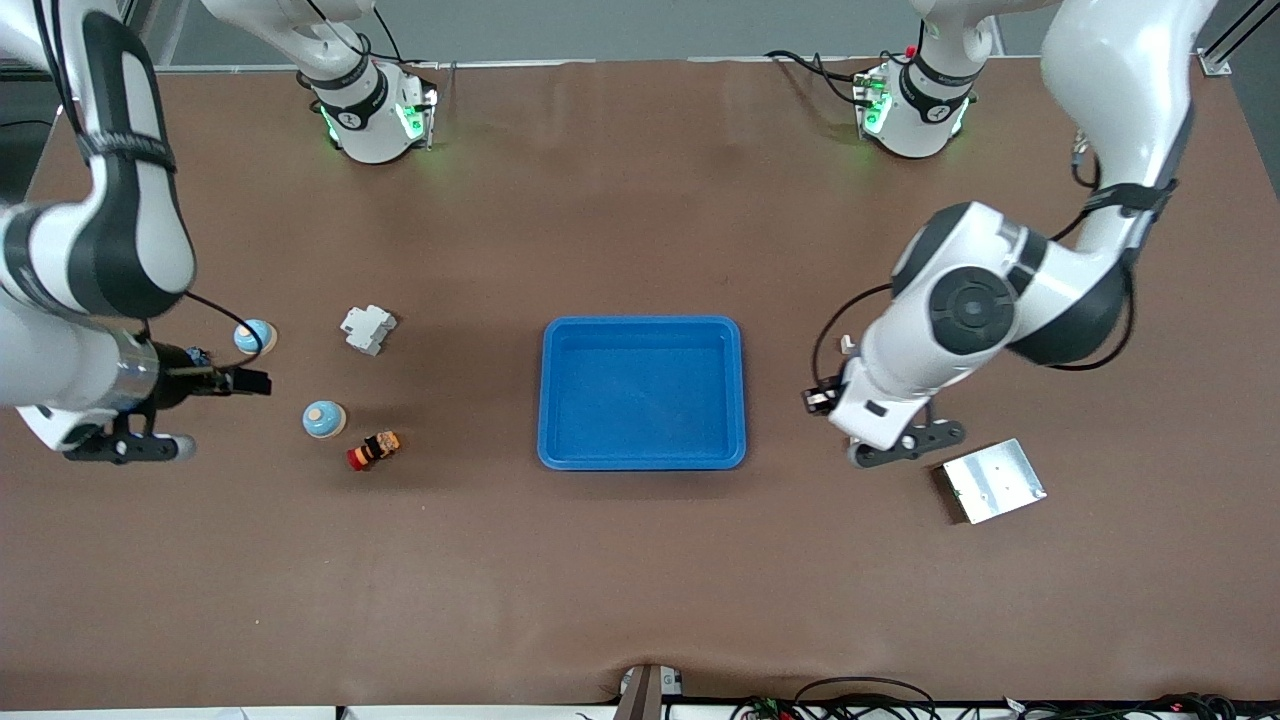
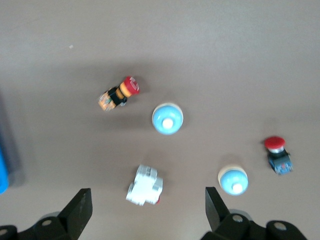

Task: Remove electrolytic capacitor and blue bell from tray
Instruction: 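Place the capacitor by the arc with the left gripper while the right gripper retracts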

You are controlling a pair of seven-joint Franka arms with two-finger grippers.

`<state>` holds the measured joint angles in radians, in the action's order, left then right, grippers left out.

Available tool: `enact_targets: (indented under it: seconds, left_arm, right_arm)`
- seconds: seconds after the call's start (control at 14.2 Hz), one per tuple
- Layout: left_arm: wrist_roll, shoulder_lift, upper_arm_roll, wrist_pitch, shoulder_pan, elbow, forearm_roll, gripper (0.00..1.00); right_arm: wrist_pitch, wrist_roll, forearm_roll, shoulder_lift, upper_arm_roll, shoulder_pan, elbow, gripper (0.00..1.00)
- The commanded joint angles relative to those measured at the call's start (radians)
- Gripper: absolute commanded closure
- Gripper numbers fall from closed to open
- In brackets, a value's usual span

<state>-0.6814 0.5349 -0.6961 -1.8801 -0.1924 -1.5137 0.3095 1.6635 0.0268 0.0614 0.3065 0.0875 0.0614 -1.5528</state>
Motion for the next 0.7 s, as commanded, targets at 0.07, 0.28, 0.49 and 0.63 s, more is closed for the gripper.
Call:
enact_targets:
  seconds: [0.07,0.28,0.49,0.63]
  left_arm:
    - [0.207,-0.136,-0.032,-0.023,-0.131,-0.181,-0.013,1.0]
    - [0.287,-0.194,-0.034,-0.248,-0.223,-0.371,-0.013,1.0]
    - [0.376,-0.204,-0.034,-0.443,-0.298,-0.515,-0.007,1.0]
    - [0.413,-0.202,-0.031,-0.569,-0.34,-0.601,0.005,1.0]
  right_arm:
    - [-0.12,-0.027,0.009,-0.159,0.001,-0.006,-0.023,0.0]
    - [-0.179,-0.031,0.008,-0.251,0.006,-0.015,-0.007,0.0]
    - [-0.179,-0.024,-0.021,-0.291,-0.002,-0.028,-0.003,0.0]
    - [-0.183,-0.018,-0.067,-0.29,0.0,-0.032,0.013,0.0]
